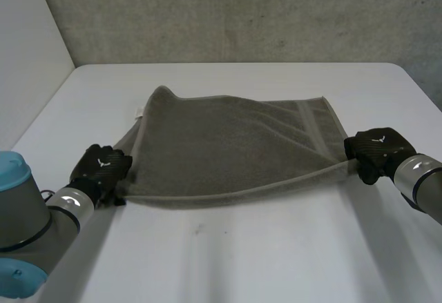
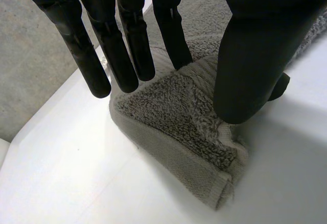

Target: Fold the towel.

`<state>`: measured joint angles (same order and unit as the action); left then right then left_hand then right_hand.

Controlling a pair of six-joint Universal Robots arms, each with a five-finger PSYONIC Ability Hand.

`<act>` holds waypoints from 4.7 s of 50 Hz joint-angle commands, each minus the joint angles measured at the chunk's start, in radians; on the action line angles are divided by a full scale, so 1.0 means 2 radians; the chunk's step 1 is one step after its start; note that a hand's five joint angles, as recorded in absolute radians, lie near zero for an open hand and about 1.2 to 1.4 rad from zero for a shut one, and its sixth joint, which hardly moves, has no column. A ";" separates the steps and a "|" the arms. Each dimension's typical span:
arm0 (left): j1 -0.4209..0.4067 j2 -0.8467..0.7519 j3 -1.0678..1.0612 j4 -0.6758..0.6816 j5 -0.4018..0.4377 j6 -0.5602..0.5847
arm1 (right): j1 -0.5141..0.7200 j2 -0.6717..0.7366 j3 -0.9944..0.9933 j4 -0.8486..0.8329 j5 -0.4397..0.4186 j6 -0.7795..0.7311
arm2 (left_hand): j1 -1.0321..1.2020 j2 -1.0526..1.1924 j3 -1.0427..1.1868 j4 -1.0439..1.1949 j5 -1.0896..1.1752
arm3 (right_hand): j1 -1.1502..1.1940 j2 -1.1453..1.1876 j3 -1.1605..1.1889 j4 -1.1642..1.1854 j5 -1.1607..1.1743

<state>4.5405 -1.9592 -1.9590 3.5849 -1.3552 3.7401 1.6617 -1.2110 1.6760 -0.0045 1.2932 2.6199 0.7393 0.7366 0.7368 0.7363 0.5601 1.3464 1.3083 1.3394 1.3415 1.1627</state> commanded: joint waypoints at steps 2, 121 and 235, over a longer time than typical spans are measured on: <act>-0.001 0.003 -0.003 -0.004 0.000 -0.001 | 0.001 0.000 0.001 -0.002 0.000 0.000 | 0.051 0.053 0.052 0.053 0.054 | 0.025 0.044 0.028 0.027 0.030; 0.059 0.002 0.049 -0.094 0.093 -0.040 | 0.004 0.033 0.001 -0.008 0.002 -0.018 | 0.179 0.180 0.180 0.180 0.181 | 0.025 0.044 0.028 0.027 0.030; -0.049 -0.032 0.223 -0.156 -0.003 -0.100 | 0.030 0.059 -0.153 0.083 0.094 -0.029 | -0.281 -0.279 -0.279 -0.279 -0.278 | -0.586 -0.567 -0.582 -0.583 -0.581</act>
<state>4.4291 -2.1644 -1.2971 3.1956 -1.3628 3.5728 1.7244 -1.0045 1.1789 0.1675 1.4992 2.5569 0.1765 0.1710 0.1699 0.1702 0.0295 0.2392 0.2446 0.2437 0.2605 0.0625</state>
